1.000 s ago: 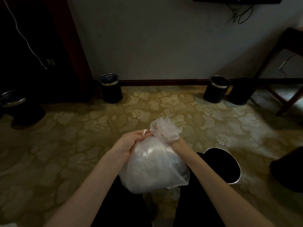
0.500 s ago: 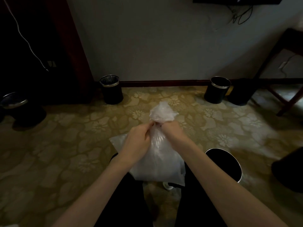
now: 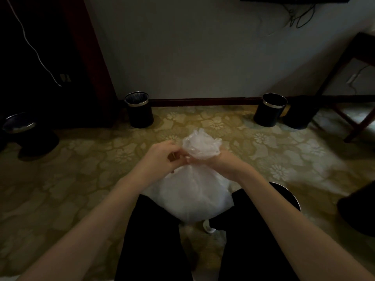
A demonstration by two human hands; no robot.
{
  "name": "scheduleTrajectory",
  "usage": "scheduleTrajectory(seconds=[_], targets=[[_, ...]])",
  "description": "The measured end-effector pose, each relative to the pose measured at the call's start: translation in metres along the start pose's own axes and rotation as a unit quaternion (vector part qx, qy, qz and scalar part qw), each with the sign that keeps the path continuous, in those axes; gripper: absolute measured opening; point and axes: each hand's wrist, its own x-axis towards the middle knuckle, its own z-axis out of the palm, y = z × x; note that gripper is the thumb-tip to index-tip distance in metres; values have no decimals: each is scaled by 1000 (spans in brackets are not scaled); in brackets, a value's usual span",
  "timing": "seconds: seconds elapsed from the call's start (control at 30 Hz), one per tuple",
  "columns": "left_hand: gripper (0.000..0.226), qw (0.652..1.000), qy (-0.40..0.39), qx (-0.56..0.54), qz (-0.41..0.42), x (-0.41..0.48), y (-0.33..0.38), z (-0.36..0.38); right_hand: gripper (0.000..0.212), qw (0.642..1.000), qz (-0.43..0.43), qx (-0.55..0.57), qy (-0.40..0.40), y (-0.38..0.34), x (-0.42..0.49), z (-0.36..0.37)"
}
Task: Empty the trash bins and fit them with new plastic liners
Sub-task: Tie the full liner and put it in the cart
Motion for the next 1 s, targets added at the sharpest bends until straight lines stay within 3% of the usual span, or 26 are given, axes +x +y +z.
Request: scheduleTrajectory(seconds=[0.03, 0.17, 0.23, 0.3, 0.37, 0.53, 0.63, 0.73, 0.83, 1.0], targets=[[4, 1000, -1, 5, 6, 0, 0, -2, 36, 1000, 8, 19, -22, -1, 0, -1], [15, 999, 33, 12, 39, -2, 3, -2, 19, 991, 29, 108, -73, -3, 1, -4], [15, 994, 25, -108, -10, -4, 9, -1, 19, 985, 40, 139, -99, -4, 1, -5], [15, 964, 2, -258, -62, -6, 15, -3, 20, 978, 50, 166, -115, -1, 0, -5], [15, 950, -24, -302, -73, -6, 19, -4, 25, 971, 77, 197, -115, 4, -3, -4], [24, 966, -134, -196, -103, -1, 21, -4, 11, 956, 142, 239, -92, 10, -6, -2], [24, 948, -230, -168, -144, 6, 19, -7, 14, 968, 149, 196, -55, 3, 0, 0], [24, 918, -293, -196, -183, 19, 20, -12, 29, 983, 135, 121, 0, -6, 5, 3], [25, 880, -261, -276, -285, 27, 23, -7, 43, 989, 92, 77, 90, -11, 7, 13], [24, 735, -127, -513, -424, 29, 25, 7, 29, 953, -4, 164, 253, -1, 4, 24]])
